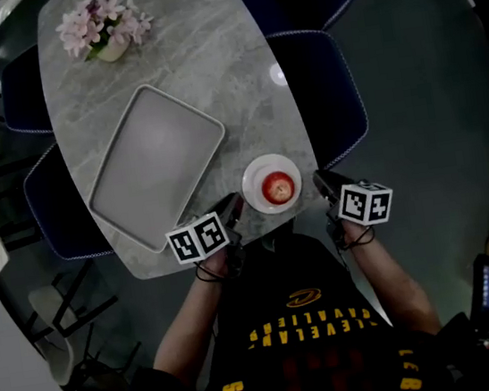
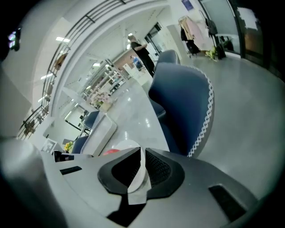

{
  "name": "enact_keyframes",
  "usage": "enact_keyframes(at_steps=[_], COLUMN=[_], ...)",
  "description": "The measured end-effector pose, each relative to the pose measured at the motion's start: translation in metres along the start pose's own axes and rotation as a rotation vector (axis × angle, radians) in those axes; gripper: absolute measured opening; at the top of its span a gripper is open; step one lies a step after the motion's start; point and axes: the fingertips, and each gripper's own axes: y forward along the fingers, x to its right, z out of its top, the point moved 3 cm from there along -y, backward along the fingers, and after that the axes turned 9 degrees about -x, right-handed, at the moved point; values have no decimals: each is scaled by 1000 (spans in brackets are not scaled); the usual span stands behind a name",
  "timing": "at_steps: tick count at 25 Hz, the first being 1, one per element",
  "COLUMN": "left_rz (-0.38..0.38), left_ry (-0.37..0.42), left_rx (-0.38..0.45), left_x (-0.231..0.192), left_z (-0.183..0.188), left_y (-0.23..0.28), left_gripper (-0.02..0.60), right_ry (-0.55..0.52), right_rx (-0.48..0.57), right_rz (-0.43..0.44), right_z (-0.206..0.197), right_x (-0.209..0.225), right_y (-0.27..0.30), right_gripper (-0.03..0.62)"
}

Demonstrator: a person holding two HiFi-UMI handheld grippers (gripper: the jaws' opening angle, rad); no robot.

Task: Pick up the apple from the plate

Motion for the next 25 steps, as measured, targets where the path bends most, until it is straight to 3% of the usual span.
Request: enact_keyframes(at_steps=[4, 6, 13, 25], left_rz=[53, 55, 32, -17], left_ry=[170, 238, 476, 541], left_rx=[99, 138, 250, 459], left_x=[32, 56, 136, 198], left_z=[11, 11, -3, -41], left_y=[-24, -34, -65, -109], left_gripper=[32, 2, 2, 2], right_ry=[-193, -240, -368, -613], right_rx=[154, 202, 307, 489], right_rz=[37, 67, 176, 278], right_z=[27, 32, 28, 6], right_x=[-36, -52, -99, -158], right_y=[-31, -48, -89, -166], right_gripper=[5, 5, 5, 5])
